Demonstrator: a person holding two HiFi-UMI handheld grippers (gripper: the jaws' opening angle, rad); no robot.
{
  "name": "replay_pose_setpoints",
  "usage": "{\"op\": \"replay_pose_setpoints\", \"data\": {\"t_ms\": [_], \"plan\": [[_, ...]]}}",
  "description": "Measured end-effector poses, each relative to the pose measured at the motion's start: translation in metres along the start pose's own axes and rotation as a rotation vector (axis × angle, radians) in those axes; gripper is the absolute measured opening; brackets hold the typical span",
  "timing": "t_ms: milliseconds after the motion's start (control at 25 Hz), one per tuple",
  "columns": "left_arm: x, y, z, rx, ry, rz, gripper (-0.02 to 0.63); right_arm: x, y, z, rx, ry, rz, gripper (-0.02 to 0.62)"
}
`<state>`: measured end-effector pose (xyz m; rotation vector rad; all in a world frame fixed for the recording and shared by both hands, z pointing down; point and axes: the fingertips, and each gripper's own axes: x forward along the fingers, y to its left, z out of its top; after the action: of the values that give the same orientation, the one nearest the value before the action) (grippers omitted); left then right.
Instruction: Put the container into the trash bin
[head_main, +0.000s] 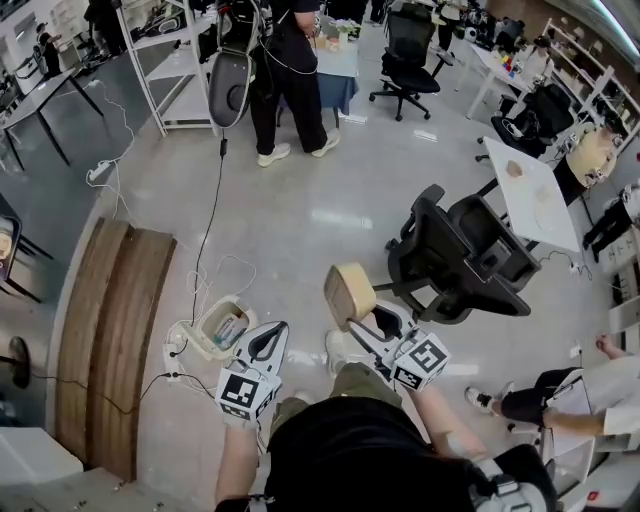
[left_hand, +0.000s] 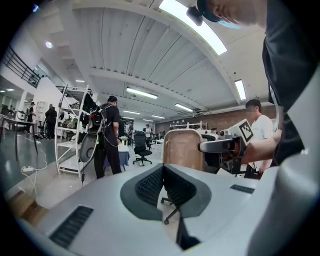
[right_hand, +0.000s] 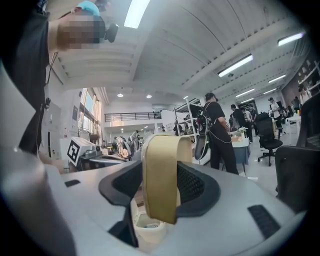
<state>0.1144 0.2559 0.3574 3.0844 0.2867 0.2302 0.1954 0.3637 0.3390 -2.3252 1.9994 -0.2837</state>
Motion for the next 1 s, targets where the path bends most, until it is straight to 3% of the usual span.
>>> {"op": "replay_pose_setpoints", "data": {"t_ms": [400, 680, 1000], "plan": [[0.097, 0.070, 0.021, -0.013, 0.052, 0.095, 0.005, 0.068, -0.101, 0.028, 0.034, 0.005, 0.085, 0.216], [0.165, 0.095, 0.036, -0.017, 0.069, 0.164, 0.005, 0.102, -0.167, 0.042, 0.065, 0.014, 0.172, 0.216], [0.198, 0.113, 0.037, -0.017, 0.080, 0.258, 0.005, 0.133, -0.201, 0.051, 0.077, 0.005, 0.246, 0.216]]}}
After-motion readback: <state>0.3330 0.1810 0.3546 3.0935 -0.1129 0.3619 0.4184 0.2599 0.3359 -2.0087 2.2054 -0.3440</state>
